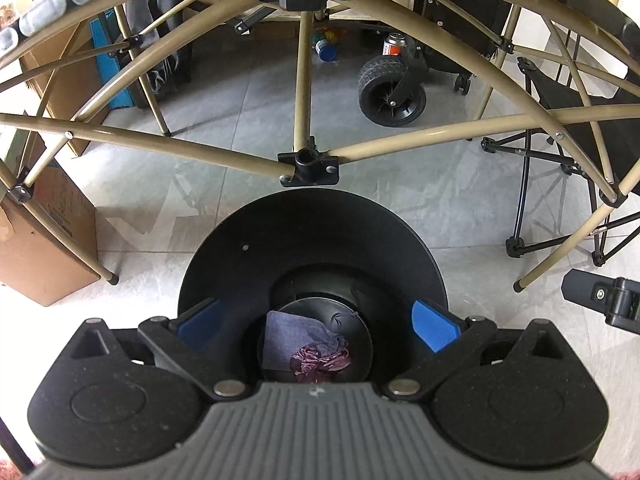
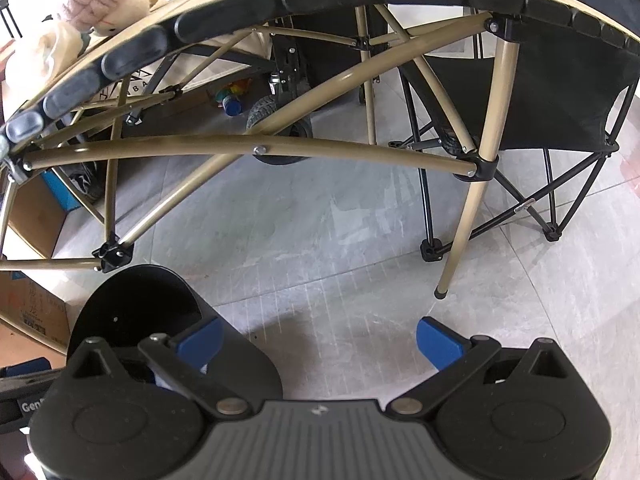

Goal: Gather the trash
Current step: 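Raise both tools from the bin back toward the table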

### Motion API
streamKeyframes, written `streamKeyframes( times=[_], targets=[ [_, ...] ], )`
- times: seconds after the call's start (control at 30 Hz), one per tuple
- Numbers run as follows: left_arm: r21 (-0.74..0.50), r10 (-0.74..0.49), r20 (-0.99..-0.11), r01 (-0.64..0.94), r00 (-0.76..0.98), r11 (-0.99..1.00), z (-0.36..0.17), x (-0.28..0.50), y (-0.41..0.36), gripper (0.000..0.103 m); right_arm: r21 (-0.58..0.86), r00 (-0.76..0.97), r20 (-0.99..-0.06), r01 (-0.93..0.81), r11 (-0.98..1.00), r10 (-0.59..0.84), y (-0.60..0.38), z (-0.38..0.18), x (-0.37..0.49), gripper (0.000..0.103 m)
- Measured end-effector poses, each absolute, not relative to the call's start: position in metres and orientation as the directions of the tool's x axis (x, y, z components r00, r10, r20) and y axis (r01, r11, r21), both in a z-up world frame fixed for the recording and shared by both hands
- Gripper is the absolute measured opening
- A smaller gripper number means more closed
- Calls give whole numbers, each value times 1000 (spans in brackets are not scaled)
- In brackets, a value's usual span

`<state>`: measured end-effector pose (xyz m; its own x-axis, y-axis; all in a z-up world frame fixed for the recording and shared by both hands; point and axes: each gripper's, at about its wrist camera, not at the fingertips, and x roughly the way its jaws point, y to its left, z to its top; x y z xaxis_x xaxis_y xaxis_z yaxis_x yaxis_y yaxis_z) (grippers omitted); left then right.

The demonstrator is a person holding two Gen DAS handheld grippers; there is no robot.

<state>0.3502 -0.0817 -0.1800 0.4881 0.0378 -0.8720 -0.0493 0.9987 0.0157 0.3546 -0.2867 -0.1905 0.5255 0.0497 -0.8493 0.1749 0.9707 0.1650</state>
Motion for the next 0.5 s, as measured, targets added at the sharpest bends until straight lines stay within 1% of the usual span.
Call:
streamKeyframes(
  times=[0.23,0.5],
  targets=[
    [3,25,-861,-43,509,999,-172,345,-81,103,168,539,-841,164,972,54,-286,-184,353,103],
    [-11,7,-807,-27,591,1000,-142,327,-79,103,180,583,-810,141,973,65,-286,-165,341,103]
  ],
)
